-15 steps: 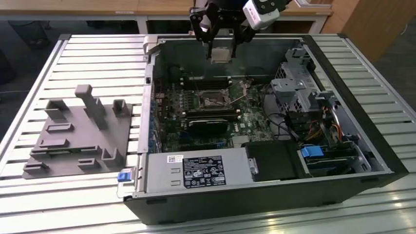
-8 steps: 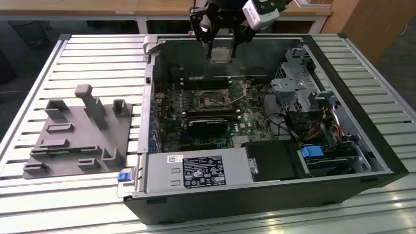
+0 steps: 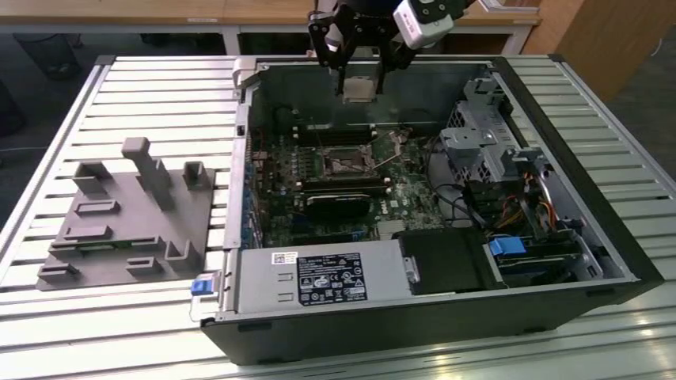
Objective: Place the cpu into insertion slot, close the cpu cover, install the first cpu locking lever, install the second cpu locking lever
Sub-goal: 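Place the cpu into insertion slot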
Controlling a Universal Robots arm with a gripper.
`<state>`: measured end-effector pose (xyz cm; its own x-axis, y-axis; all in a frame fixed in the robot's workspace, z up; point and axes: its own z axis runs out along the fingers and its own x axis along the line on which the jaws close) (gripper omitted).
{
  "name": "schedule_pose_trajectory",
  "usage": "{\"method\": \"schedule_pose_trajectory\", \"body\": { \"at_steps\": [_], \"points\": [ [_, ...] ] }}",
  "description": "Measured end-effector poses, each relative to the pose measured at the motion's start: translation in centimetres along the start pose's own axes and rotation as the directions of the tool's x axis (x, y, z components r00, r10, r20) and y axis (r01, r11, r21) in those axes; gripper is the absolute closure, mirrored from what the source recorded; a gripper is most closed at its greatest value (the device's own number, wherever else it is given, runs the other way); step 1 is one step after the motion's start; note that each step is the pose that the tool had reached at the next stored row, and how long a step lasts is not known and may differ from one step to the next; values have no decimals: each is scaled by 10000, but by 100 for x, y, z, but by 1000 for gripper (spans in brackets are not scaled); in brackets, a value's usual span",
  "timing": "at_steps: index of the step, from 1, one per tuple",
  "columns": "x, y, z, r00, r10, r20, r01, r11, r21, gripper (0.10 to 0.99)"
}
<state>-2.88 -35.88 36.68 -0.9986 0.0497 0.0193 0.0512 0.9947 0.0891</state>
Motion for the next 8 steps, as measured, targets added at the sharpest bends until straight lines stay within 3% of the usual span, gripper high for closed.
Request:
{"method": "schedule_pose_trajectory", "body": {
  "at_steps": [8],
  "points": [
    [0,0,0,9999,163,15,-163,9999,-2,545]
  ]
}}
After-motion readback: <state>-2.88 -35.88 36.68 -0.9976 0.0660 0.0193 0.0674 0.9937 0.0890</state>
